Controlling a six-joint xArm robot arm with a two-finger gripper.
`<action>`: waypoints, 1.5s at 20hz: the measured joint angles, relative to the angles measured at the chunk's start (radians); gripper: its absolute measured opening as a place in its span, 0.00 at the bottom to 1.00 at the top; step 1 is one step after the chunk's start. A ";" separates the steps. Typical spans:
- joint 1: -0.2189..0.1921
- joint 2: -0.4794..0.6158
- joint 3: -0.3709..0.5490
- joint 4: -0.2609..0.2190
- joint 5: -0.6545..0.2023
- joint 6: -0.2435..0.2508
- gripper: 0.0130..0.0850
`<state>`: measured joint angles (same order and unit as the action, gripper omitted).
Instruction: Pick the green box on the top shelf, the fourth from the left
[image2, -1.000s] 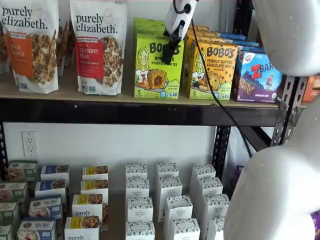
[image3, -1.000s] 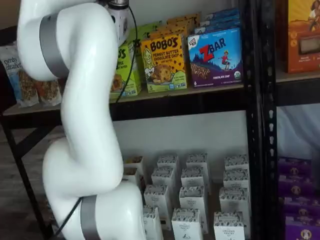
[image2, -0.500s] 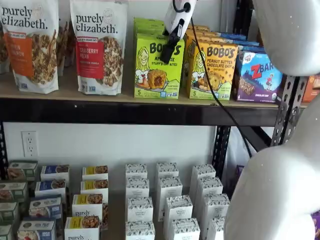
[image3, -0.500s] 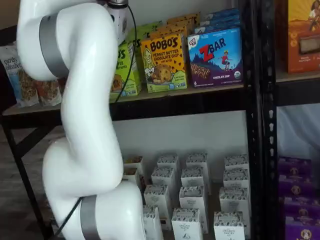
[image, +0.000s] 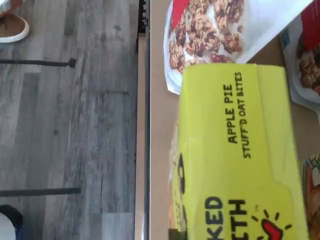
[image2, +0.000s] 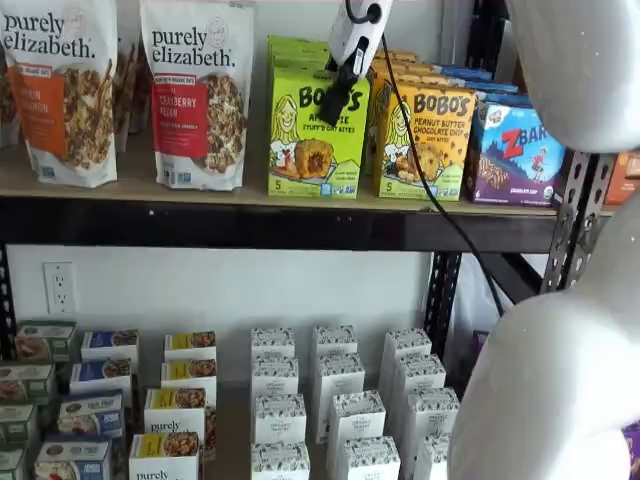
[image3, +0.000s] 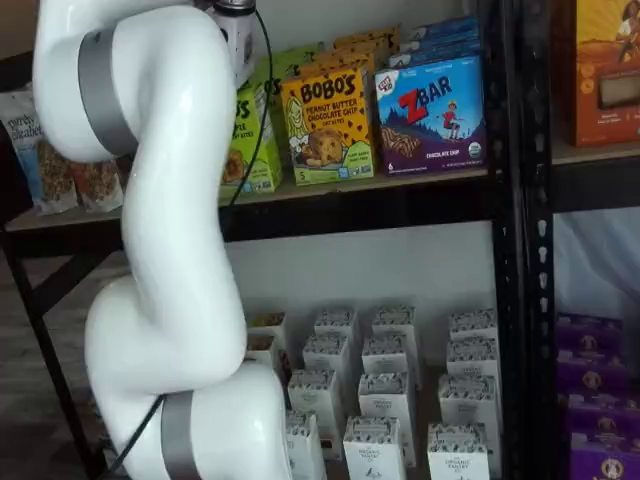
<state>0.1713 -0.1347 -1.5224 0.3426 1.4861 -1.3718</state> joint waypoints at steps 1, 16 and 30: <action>0.000 0.000 0.000 0.000 0.000 0.000 0.39; -0.001 0.008 -0.026 0.009 0.040 0.005 0.22; -0.003 -0.046 0.001 0.028 0.084 0.013 0.22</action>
<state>0.1679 -0.1807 -1.5212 0.3702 1.5706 -1.3584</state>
